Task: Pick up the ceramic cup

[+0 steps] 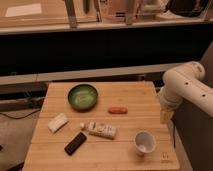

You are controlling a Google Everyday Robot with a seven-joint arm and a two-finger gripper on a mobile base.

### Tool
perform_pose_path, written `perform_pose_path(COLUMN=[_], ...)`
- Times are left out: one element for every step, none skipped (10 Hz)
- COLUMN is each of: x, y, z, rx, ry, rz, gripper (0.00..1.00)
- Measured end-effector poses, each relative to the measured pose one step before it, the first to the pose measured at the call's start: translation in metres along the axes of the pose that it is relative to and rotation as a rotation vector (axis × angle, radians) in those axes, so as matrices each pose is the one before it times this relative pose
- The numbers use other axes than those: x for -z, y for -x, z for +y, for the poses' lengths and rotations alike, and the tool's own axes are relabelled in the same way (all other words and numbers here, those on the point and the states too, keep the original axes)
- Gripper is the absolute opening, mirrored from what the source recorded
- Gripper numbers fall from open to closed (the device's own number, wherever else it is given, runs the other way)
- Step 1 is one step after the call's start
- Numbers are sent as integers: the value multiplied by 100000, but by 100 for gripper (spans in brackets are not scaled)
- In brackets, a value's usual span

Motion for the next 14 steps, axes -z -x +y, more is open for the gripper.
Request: perform_pose_path(x=[53,56,-41,5,-42,-15,62,14,87,-17,-100,-89,-265,-237], y=[427,136,135,238,237,105,534,321,407,357,510,275,592,1069], z=[1059,985,530,31,-61,165,1026,686,711,149,29,92,453,1092], rx=[2789,1594,1312,972,836,1776,3274,1890,1668,1105,1868,1364,2941,3739], ry=[232,175,200,98,72,109,752,328,185,35,141,130,199,38], rz=[122,337,168,-101,-10,484,178,147,-63,18,2,41,32,-244], gripper=[80,80,80,80,80,80,80,80,80,80,80,80,80,80])
